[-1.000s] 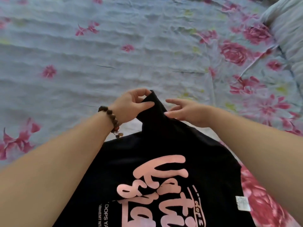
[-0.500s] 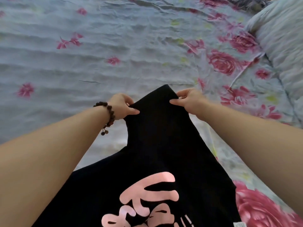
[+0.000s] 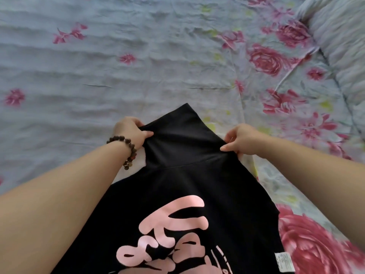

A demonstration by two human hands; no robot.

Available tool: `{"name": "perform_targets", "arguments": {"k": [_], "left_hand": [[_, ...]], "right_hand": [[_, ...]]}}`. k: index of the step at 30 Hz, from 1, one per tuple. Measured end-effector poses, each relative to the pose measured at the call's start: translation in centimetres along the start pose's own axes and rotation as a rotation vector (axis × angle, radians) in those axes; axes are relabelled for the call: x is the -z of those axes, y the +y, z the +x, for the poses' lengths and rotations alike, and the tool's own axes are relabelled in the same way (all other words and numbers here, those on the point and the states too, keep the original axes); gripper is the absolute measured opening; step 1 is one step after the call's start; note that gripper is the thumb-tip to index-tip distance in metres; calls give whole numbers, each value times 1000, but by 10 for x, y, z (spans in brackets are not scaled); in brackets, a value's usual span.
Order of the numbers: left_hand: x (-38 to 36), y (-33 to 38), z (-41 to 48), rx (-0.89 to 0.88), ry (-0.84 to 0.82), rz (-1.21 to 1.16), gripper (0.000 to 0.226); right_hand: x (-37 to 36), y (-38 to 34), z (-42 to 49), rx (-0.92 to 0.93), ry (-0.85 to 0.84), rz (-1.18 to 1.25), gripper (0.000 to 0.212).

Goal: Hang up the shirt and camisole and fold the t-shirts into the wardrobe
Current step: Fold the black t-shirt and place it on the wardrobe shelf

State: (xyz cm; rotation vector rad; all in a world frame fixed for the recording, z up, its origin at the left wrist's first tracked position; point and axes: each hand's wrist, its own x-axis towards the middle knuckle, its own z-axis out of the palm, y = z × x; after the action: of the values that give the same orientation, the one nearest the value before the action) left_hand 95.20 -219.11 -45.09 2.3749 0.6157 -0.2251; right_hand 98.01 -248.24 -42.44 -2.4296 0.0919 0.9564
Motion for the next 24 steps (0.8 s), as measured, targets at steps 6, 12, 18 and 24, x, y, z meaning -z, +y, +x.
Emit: {"name": "perform_targets", "arguments": {"k": [6, 12, 18, 24], "left_hand": [[-9, -1, -27, -134, 167, 116, 31], [-32, -11, -136, -677, 183, 280, 28], [-58, -33, -156, -542, -293, 708, 69], [-54, -24, -166, -500, -194, 763, 68]], "right_hand": [[-19, 8, -13, 33, 272, -1, 23], [-21, 50, -73, -88, -37, -103, 30], [-34, 89, -88, -134, 219, -121, 20], [-76, 81, -108, -60, 625, -266, 29]]}}
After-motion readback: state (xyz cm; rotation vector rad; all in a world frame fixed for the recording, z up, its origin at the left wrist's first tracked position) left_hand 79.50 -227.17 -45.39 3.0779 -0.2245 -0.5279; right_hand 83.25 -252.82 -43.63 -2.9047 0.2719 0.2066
